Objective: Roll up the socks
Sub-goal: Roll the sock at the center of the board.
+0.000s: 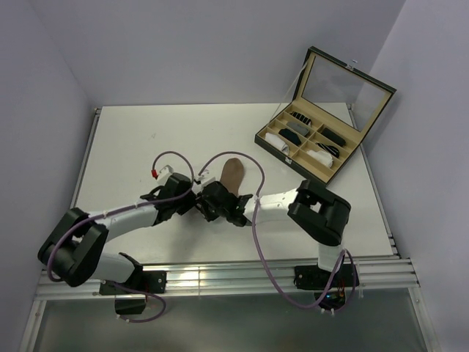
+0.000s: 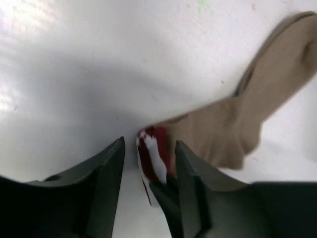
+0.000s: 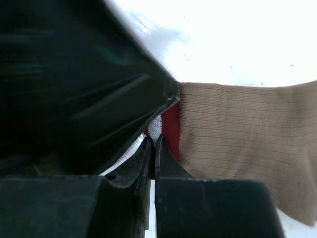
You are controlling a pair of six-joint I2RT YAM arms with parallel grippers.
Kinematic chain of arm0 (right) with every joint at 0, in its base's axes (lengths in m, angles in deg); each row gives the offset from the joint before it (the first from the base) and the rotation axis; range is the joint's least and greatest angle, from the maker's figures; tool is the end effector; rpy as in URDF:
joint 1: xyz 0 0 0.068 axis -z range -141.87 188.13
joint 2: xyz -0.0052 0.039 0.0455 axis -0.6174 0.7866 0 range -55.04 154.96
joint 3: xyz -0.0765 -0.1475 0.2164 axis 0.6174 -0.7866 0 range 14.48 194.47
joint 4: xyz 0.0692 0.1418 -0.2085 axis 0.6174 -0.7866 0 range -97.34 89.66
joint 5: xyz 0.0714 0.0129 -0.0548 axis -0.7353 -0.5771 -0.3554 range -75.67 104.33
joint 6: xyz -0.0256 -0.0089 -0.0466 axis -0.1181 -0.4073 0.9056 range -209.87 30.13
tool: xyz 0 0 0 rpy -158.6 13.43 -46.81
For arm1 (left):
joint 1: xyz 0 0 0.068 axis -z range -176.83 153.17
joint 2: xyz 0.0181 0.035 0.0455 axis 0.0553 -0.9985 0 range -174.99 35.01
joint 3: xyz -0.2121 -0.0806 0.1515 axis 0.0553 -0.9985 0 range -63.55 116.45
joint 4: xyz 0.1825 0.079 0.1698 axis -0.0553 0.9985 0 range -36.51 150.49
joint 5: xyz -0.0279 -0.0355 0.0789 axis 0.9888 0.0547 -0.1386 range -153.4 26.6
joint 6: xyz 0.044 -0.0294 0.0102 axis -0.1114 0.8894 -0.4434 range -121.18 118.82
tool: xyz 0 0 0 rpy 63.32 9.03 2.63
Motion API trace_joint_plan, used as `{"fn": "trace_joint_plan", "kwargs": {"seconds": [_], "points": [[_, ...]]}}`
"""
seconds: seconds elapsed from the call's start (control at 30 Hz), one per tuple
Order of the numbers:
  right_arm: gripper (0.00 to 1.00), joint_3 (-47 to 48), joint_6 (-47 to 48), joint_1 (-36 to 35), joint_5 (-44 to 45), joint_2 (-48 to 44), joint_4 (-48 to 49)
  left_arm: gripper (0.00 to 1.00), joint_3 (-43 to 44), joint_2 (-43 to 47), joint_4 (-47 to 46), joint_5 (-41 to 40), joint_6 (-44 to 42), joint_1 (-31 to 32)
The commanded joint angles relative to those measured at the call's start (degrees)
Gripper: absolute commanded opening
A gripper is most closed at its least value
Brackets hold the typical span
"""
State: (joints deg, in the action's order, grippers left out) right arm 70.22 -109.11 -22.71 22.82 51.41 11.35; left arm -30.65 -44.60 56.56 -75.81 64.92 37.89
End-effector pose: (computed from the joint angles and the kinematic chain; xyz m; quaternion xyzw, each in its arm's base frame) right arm 0.1904 0.3303 0.1463 -0.2898 0.8528 0.2250 0.3716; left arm 0.2135 -0.1385 0.1530 -0.2883 0.8887 -0.1987 0.2960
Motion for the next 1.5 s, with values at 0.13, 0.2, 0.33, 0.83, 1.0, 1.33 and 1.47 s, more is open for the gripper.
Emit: {"fn": "trace_joint_plan", "kwargs": {"seconds": [0.13, 0.2, 0.33, 0.83, 1.0, 1.33, 1.47], "points": [[0.00, -8.3, -8.4, 9.6, -24.5, -1.1, 4.4, 0.66, -3.2, 11.7, -2.1, -4.1, 2.0, 2.3], [0.00, -10.8, -12.0, 12.7, -31.1, -1.0, 8.0, 0.67, -3.5, 12.9, -2.5, -3.9, 1.6, 2.3], [0.00, -14.6, -19.8, 17.2, -41.5, 0.9, 20.3, 0.66, -4.9, 12.8, -6.0, -1.8, 0.9, 2.3], [0.00, -21.6, -42.9, 25.4, -53.1, 14.6, 48.4, 0.52, -5.6, 6.1, -10.8, 3.3, 0.3, 3.6], [0.00, -21.2, -41.0, 25.7, -52.3, 14.2, 44.8, 0.50, -5.4, 3.2, -12.1, 3.9, 1.0, 4.4], [0.01, -20.8, -38.9, 25.7, -50.9, 13.5, 41.5, 0.41, -3.4, -3.7, -11.3, 2.2, 1.8, 5.4], [0.05, -20.5, -34.4, 25.7, -48.4, 10.2, 36.1, 0.25, -3.3, -5.6, -11.0, 1.9, 2.8, 5.7]]}}
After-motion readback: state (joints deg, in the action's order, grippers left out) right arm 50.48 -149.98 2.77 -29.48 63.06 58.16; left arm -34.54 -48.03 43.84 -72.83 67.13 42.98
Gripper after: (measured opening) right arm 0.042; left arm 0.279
